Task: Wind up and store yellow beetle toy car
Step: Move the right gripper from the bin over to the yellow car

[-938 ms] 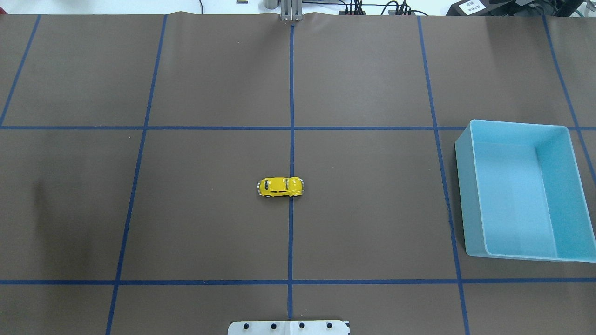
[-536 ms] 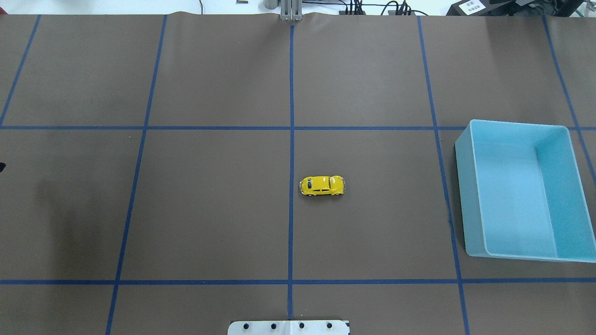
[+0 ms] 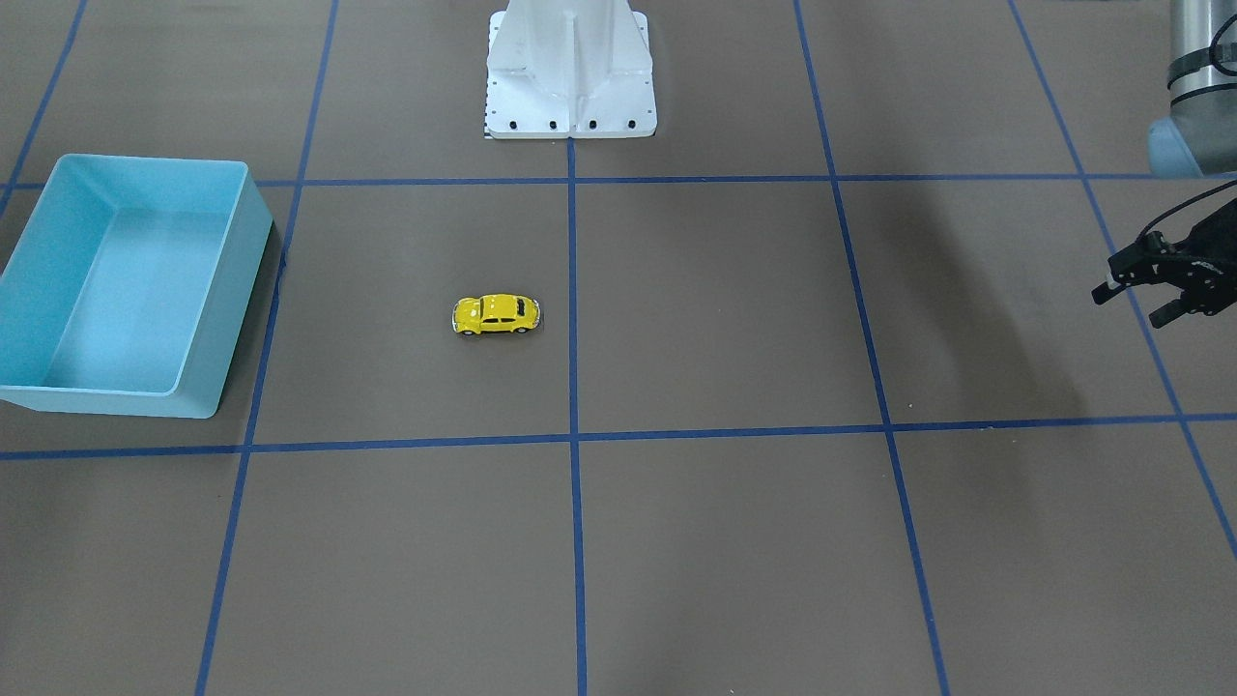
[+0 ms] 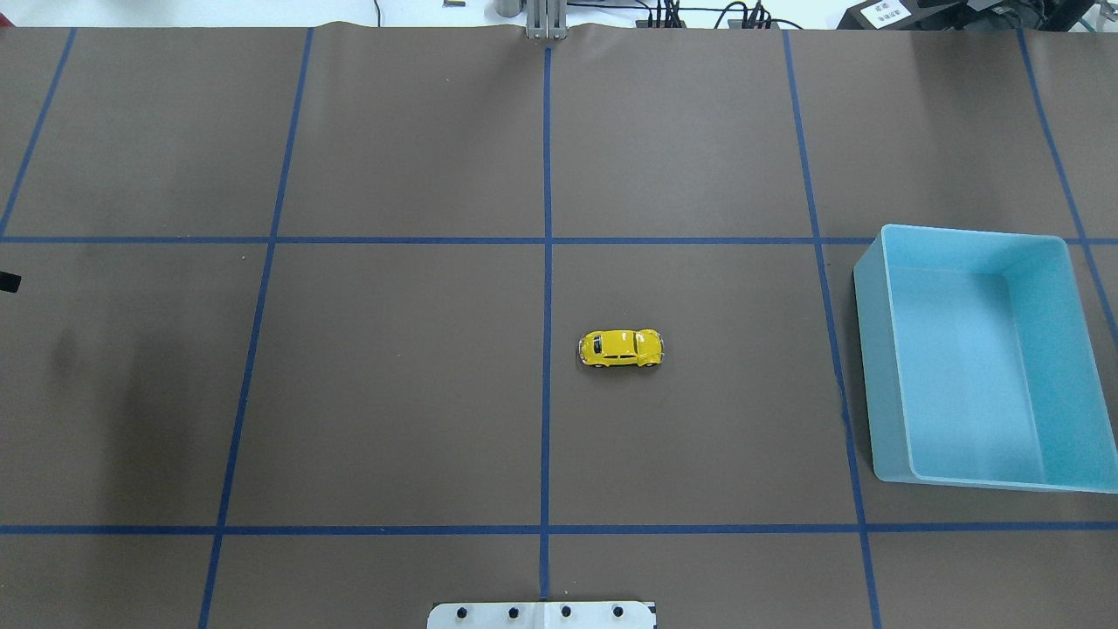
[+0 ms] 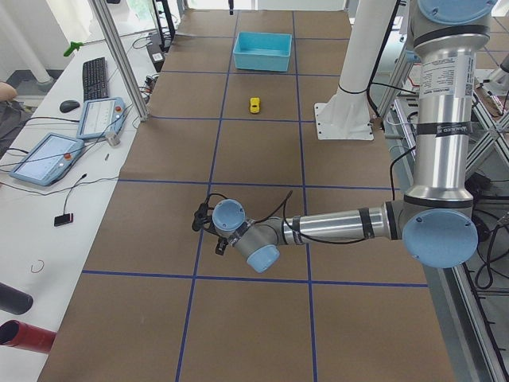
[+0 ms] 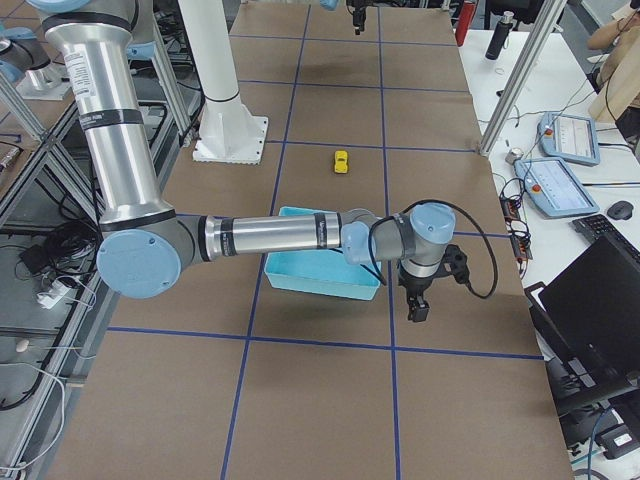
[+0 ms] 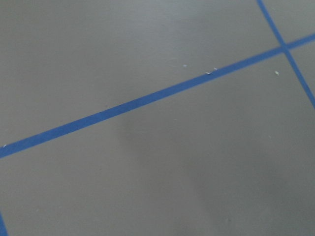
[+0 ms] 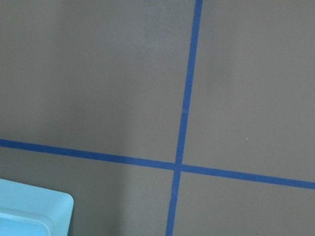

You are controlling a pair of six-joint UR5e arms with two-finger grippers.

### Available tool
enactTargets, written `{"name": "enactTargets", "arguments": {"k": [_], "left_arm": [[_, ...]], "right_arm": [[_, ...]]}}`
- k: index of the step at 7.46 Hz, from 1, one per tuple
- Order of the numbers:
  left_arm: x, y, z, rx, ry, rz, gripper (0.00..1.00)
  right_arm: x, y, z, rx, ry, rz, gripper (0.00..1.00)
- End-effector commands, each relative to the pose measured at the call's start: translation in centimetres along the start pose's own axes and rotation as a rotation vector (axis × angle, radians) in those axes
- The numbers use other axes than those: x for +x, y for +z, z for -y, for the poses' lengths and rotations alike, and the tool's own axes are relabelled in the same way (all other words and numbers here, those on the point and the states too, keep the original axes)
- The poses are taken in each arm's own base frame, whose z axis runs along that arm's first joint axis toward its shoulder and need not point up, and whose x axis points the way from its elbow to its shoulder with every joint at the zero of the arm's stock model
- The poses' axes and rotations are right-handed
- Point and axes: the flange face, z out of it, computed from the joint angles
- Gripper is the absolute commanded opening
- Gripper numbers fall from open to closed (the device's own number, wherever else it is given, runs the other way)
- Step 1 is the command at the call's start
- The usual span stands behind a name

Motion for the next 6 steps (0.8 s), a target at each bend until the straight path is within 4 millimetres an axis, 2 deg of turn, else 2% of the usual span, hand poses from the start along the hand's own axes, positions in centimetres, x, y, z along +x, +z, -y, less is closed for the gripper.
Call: {"name": "enactTargets", "arguments": {"k": [1, 2, 3, 4, 6], "left_arm": [[3.8, -1.6, 3.6, -0.085, -0.189, 0.072, 1.00], [5.2, -2.7, 4.6, -0.088, -0.222, 0.121, 1.00], [5.5, -2.8, 4.7, -0.093, -0.235, 0.149, 1.00], [5.6, -3.0, 4.6, -0.109, -0.258, 0.161, 1.00], [2.3, -6.1, 4.9, -0.102, -0.158, 0.227, 1.00]], "right_arm": [[-10.2, -1.1, 5.8, 0.050, -0.185, -0.045, 1.00], [-17.0, -2.0, 6.7, 0.092, -0.293, -0.083, 1.00], [-21.7, -0.2, 6.2, 0.073, -0.364, -0.053, 1.00], [-24.7, -0.7, 6.1, 0.077, -0.406, 0.019, 1.00], [-31.0, -0.7, 4.8, 0.086, -0.512, 0.084, 1.00]]}}
